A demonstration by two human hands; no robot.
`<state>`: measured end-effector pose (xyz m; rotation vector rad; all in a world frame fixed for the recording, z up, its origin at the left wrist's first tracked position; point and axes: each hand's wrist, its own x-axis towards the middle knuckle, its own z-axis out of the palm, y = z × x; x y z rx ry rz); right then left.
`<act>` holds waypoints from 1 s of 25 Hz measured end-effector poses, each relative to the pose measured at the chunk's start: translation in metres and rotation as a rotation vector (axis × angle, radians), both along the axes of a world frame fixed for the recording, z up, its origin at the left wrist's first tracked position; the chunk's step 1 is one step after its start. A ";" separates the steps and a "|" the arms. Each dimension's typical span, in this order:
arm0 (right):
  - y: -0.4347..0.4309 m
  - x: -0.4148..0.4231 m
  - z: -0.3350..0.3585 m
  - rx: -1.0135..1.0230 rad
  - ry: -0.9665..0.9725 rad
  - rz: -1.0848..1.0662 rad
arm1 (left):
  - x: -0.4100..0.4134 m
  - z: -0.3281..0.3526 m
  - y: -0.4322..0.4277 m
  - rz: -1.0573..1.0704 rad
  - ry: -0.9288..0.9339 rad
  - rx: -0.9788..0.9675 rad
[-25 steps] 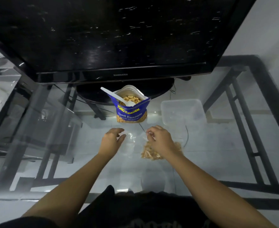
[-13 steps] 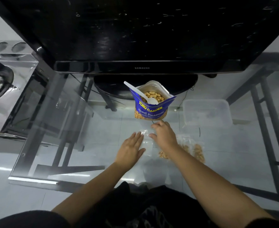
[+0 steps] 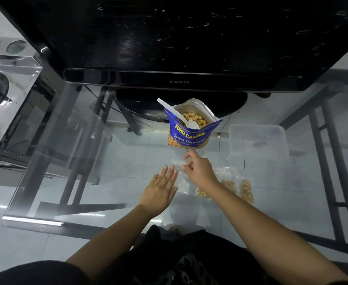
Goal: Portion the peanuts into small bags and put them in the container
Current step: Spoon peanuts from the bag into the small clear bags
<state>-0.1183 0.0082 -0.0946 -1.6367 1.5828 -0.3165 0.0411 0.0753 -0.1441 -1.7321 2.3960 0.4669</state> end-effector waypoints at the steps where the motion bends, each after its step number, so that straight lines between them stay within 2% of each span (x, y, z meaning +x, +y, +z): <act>1: 0.001 0.002 0.004 0.041 -0.050 -0.051 | 0.000 0.002 -0.001 -0.031 0.042 -0.034; 2: 0.001 0.002 0.008 0.063 -0.083 -0.076 | 0.002 0.005 -0.002 -0.023 0.158 -0.016; 4: 0.001 0.000 0.017 0.082 -0.125 -0.088 | 0.005 0.018 -0.003 0.155 0.466 0.108; 6: 0.000 -0.007 0.031 0.116 -0.174 -0.084 | 0.006 0.035 -0.008 0.433 0.740 0.020; 8: 0.000 -0.013 0.046 0.148 -0.222 -0.063 | 0.005 0.058 -0.023 0.570 0.906 0.095; 10: -0.003 -0.019 0.061 0.130 -0.254 -0.031 | 0.002 0.078 -0.038 0.533 0.984 0.217; 12: -0.004 -0.026 0.077 0.093 -0.288 -0.033 | -0.003 0.096 -0.049 0.521 1.060 0.246; 16: 0.003 -0.039 0.102 0.104 -0.437 -0.143 | -0.018 0.123 -0.055 0.685 1.387 0.282; 20: 0.011 -0.048 0.112 0.056 -0.495 -0.188 | -0.027 0.147 -0.060 0.822 1.627 0.566; 22: 0.010 -0.051 0.118 0.040 -0.508 -0.181 | -0.024 0.158 -0.067 0.804 1.603 0.659; 25: 0.009 -0.056 0.124 -0.008 -0.482 -0.156 | -0.021 0.166 -0.071 0.729 1.536 0.675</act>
